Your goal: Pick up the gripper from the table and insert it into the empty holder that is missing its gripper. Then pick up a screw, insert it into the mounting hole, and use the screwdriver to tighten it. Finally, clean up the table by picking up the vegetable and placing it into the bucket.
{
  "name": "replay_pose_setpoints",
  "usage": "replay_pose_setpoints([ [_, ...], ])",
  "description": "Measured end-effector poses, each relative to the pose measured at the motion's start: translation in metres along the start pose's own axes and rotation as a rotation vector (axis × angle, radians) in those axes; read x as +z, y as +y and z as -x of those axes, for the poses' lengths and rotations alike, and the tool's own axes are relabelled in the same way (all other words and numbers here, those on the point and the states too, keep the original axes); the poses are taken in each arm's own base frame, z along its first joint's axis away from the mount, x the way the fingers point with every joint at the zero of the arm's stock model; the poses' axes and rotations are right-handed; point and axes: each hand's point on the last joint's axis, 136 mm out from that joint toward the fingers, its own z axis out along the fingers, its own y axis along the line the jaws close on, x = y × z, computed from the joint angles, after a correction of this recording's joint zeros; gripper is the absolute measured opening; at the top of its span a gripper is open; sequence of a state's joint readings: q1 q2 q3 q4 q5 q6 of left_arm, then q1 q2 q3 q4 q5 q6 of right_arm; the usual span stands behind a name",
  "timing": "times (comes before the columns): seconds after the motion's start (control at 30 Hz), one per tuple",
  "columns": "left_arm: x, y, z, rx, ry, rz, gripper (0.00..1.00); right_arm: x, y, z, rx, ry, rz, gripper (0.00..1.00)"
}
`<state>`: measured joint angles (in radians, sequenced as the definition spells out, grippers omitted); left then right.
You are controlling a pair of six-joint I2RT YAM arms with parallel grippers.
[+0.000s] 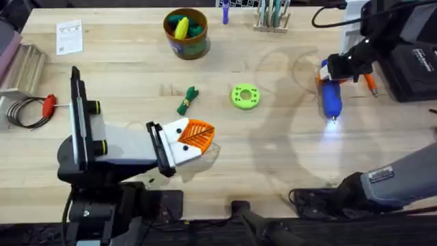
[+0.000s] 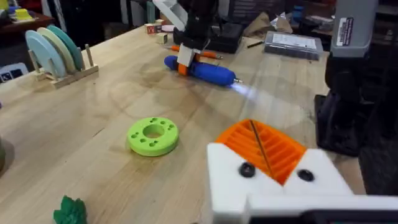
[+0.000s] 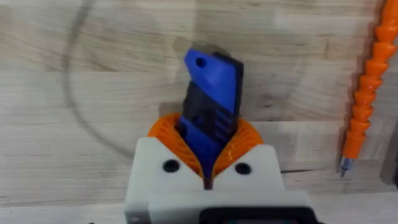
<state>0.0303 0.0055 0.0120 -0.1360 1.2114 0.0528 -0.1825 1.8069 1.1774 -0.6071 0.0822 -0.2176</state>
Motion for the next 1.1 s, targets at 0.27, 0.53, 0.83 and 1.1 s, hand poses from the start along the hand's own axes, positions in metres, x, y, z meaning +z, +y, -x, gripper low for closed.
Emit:
replay_pose_setpoints([
  [0.27, 0.000, 0.000, 0.000, 0.000, 0.000, 0.000, 0.015, -0.014, 0.006, 0.005, -0.014, -0.016, 0.002, 0.023],
  [0.53, 0.000, 0.000, 0.000, 0.000, 0.000, 0.000, 0.015, -0.137, 0.025, 0.061, -0.016, -0.374, -0.021, 0.023],
  [0.83, 0.000, 0.000, 0.000, 0.000, 0.000, 0.000, 0.015, -0.269, 0.069, 0.087, 0.008, -0.797, 0.062, 0.022],
  [1.1, 0.000, 0.000, 0.000, 0.000, 0.000, 0.000, 0.015, -0.346, 0.119, 0.074, 0.007, -1.008, 0.231, 0.022],
])
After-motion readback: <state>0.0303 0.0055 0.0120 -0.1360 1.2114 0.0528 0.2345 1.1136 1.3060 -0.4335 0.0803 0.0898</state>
